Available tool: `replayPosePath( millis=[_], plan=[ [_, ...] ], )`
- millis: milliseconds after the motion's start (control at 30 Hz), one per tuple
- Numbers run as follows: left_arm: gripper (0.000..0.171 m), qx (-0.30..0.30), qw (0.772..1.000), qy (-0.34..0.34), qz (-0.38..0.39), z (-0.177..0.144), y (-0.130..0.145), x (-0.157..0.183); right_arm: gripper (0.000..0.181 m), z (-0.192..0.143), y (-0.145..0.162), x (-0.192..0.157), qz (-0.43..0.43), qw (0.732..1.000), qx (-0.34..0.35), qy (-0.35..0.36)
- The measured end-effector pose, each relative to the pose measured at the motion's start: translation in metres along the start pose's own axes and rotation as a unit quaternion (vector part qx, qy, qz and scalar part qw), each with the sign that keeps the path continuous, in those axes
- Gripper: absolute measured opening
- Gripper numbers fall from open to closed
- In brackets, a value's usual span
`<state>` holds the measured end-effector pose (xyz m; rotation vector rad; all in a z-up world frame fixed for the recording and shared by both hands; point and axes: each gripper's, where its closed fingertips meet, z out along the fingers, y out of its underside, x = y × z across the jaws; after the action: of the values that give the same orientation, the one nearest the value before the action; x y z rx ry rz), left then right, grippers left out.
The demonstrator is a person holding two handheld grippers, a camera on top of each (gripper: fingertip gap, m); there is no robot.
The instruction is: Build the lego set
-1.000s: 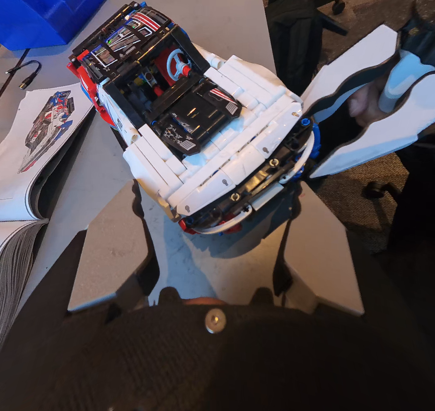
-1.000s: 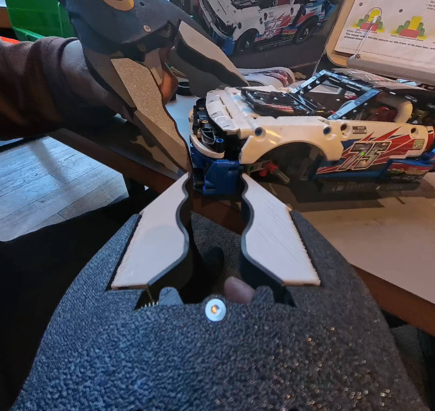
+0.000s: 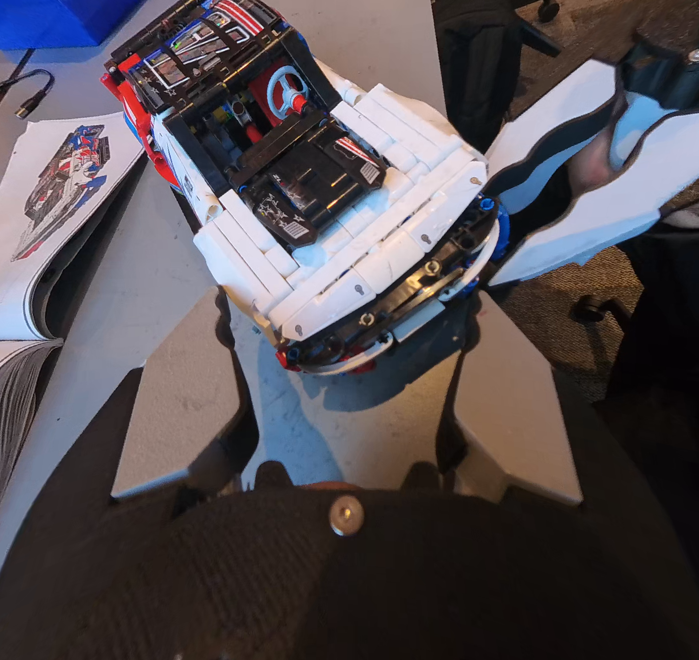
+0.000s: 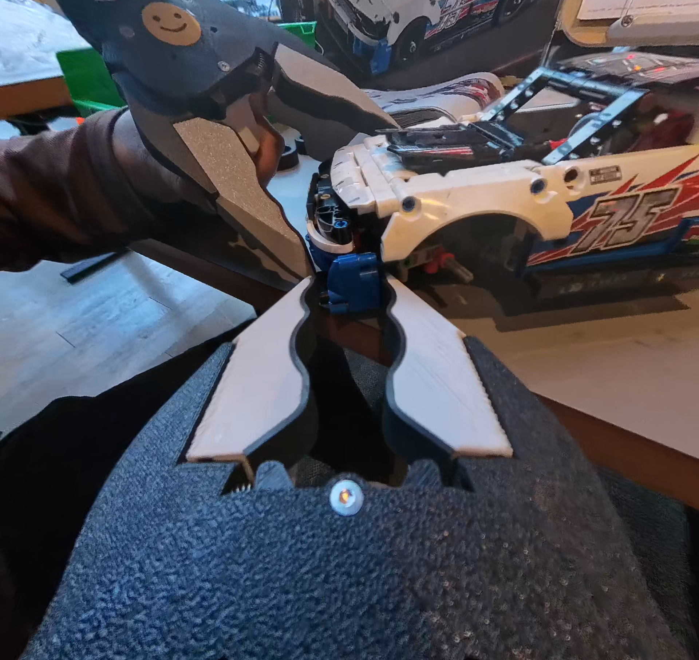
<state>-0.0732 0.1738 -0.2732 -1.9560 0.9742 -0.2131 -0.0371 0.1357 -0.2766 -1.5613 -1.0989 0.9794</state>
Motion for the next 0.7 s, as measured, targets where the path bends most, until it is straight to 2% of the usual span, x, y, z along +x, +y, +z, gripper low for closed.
replayPosePath(
  millis=[100,233,367,433,467,500,567,633,700],
  plan=[
    [0.120,0.006,1.000,-0.006,0.019,-0.001,0.000,-0.001,0.035,0.000,0.001,0.001,0.014,1.000,0.015,0.005],
    [0.102,-0.011,0.999,-0.023,0.029,-0.008,0.011,-0.006,0.047,-0.007,0.001,0.008,-0.011,0.998,0.010,0.060],
    [0.098,0.008,0.999,-0.036,0.003,-0.017,0.008,-0.005,0.040,-0.012,0.001,0.005,-0.034,0.995,-0.001,0.089],
    [0.095,0.015,0.997,-0.069,-0.023,-0.027,0.010,-0.010,0.044,-0.017,-0.002,-0.003,-0.049,0.997,0.001,0.058],
    [0.090,0.027,0.995,-0.085,-0.040,-0.034,0.009,-0.010,0.054,-0.019,0.000,-0.009,-0.055,0.998,-0.004,0.019],
    [0.077,0.051,0.993,-0.090,-0.054,-0.042,0.003,-0.005,0.045,-0.022,0.007,-0.008,-0.060,0.998,-0.021,-0.008],
    [0.056,0.096,0.986,-0.123,-0.049,-0.059,-0.007,0.001,0.050,-0.031,0.012,0.013,-0.063,0.998,-0.027,-0.016],
    [0.021,0.074,0.988,-0.133,-0.022,-0.066,-0.003,0.013,0.027,-0.040,0.011,0.019,-0.057,0.995,-0.025,-0.081],
    [0.000,0.052,0.993,-0.094,-0.048,-0.063,0.000,0.037,0.012,-0.044,0.008,0.026,-0.069,0.988,-0.034,-0.132]
  ],
)
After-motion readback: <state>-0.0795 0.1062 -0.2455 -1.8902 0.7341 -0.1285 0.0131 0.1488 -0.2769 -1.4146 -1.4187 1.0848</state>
